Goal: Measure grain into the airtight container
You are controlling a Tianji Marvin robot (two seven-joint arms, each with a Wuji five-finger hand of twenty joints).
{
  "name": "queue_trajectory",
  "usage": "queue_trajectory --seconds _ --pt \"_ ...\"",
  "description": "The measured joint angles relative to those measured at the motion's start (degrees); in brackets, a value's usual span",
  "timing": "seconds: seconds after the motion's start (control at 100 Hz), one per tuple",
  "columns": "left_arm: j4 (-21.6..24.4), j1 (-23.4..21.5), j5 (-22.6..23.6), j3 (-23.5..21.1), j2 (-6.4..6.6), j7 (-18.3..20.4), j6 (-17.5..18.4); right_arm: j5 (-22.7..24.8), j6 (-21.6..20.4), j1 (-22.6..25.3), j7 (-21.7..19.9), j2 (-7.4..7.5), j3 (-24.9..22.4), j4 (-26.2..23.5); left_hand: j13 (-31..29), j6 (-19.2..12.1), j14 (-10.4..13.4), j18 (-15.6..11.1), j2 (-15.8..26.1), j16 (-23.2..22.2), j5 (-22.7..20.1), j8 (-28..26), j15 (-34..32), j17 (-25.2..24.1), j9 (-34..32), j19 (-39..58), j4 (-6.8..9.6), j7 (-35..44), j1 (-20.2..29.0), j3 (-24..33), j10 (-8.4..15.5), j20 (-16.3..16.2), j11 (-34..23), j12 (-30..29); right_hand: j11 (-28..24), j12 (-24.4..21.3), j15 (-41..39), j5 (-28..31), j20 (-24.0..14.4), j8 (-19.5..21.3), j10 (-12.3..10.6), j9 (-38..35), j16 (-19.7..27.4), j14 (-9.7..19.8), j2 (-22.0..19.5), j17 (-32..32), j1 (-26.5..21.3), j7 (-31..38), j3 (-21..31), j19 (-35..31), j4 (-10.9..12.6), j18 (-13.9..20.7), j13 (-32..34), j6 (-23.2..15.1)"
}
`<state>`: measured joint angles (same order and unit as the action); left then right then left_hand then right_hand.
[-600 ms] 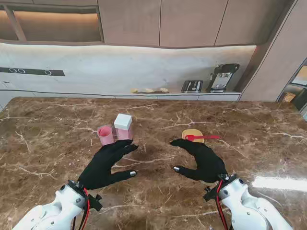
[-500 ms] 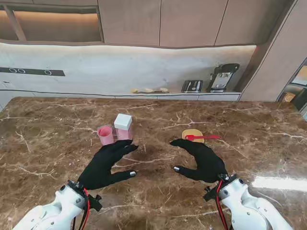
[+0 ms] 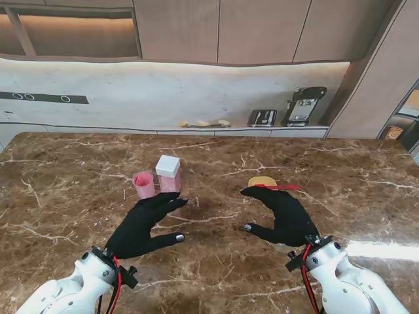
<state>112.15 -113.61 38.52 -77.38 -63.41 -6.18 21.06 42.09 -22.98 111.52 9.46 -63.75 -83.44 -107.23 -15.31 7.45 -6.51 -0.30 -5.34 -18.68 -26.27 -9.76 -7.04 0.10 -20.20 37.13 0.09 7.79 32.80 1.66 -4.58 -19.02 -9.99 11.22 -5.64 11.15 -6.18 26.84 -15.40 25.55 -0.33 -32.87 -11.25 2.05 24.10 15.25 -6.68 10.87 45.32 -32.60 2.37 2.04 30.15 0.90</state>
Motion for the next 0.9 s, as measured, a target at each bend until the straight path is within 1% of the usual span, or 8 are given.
queue_trajectory --seconds 0.06,0.14,0.29,0.36,0.42,0.49,0.64,0.9 --pt "-0.5 0.1 0.3 -0.4 0.0 0.0 0.4 3.7 1.2 0.2 0.7 0.0 -0.8 -0.4 0.0 0.0 0.0 0.0 0.0 0.0 0.0 0.0 0.0 0.0 0.0 0.0 0.0 0.0 0.0 0.0 0.0 0.0 0.0 0.0 0.0 0.0 0.0 0.0 0.0 0.0 0.0 -0.6 -0.1 0.0 1.1 0.0 -0.7 0.0 -0.2 -0.4 -1.7 -0.6 0.0 -0.1" --pt "-1.0 0.1 0.3 -0.8 0.01 0.0 0.6 9.6 4.7 0.8 1.3 0.04 -2.1 -1.4 0.0 0.0 0.0 0.0 0.0 0.0 0.0 0.0 0.0 0.0 0.0 0.0 0.0 0.0 0.0 0.0 0.0 0.0 0.0 0.0 0.0 0.1 0.0 0.0 -0.6 0.0 0.0 -0.6 -0.7 -0.1 2.9 -0.7 -3.8 0.0 -1.2 -0.4 -1.7 -1.2 0.0 -0.1" --pt "-1.9 0.5 0.1 -0.8 0.09 0.2 0.6 10.9 10.2 2.8 -2.4 0.6 -5.1 -3.9 0.0 0.0 0.0 0.0 0.0 0.0 0.0 0.0 0.0 0.0 0.0 0.0 0.0 0.0 0.0 0.0 0.0 0.0 0.0 0.0 0.1 0.8 0.0 -2.0 -2.1 0.1 -0.1 1.0 -1.4 -1.6 8.4 -2.2 -10.0 -0.8 -5.5 -0.4 -1.8 -2.8 -0.2 0.0" --pt "-2.5 1.1 0.0 -0.5 0.16 0.2 0.6 14.9 13.2 3.6 -4.1 0.88 -6.4 -5.0 0.0 0.0 0.0 0.0 0.0 0.0 0.0 0.0 0.0 0.0 0.0 0.0 0.0 0.0 0.0 0.0 0.0 0.0 0.0 0.0 0.2 0.8 0.0 -3.8 -2.1 0.1 -0.1 3.2 -1.4 -2.7 11.0 -2.9 -10.9 -1.9 -6.3 -0.4 -1.8 -2.9 -1.4 0.9" --pt "-3.0 1.7 -0.3 -0.1 0.22 0.2 0.6 18.7 16.2 4.3 -5.1 1.16 -7.2 -5.6 0.0 0.0 0.0 0.0 0.0 0.0 0.0 0.0 0.0 0.0 0.0 0.0 0.0 0.0 0.0 0.0 0.0 0.0 0.0 0.0 0.2 1.4 -0.1 -5.3 -2.8 0.1 0.0 4.0 -2.1 -3.0 11.6 -3.0 -11.5 -2.2 -6.5 -0.4 -2.4 -4.3 -1.9 1.5" --pt "-3.6 2.4 -0.6 0.4 0.27 0.4 0.5 19.0 18.7 4.7 -7.3 1.49 -7.9 -6.1 0.0 0.0 0.0 0.0 0.0 0.0 0.0 0.0 0.0 0.0 0.0 0.0 0.0 0.0 0.0 0.0 0.0 0.0 0.0 0.0 0.2 2.5 -0.1 -6.2 -3.8 0.3 0.0 5.7 -2.8 -3.8 11.6 -2.9 -11.5 -2.4 -6.9 -0.4 -2.4 -5.3 -1.9 3.0" --pt "-4.9 3.7 -1.1 1.5 0.28 0.2 0.2 18.5 22.3 4.8 -18.3 2.29 -8.6 -6.9 0.0 0.0 0.0 0.0 0.0 0.0 0.0 0.0 0.0 0.0 0.0 0.0 0.0 0.0 0.0 0.0 0.0 0.0 0.0 0.0 -0.8 6.5 -0.9 -10.6 -5.7 5.6 1.4 10.4 -4.3 -4.8 11.6 -2.1 -11.4 -0.7 -7.9 -0.4 -2.4 -5.3 -2.5 5.8" --pt "-6.0 4.3 -1.5 1.8 0.23 0.3 -0.2 21.3 24.6 1.4 -19.8 3.43 -5.1 -3.6 0.0 0.0 0.0 0.0 0.0 0.0 0.0 0.0 0.0 0.0 0.0 0.0 0.0 0.0 0.0 0.0 0.0 0.0 0.0 0.0 -3.1 11.4 -3.6 -18.4 -7.2 15.6 1.9 15.5 -7.5 -4.8 11.4 2.3 -11.4 1.9 -8.0 -1.9 -4.2 -5.2 -2.4 6.4"
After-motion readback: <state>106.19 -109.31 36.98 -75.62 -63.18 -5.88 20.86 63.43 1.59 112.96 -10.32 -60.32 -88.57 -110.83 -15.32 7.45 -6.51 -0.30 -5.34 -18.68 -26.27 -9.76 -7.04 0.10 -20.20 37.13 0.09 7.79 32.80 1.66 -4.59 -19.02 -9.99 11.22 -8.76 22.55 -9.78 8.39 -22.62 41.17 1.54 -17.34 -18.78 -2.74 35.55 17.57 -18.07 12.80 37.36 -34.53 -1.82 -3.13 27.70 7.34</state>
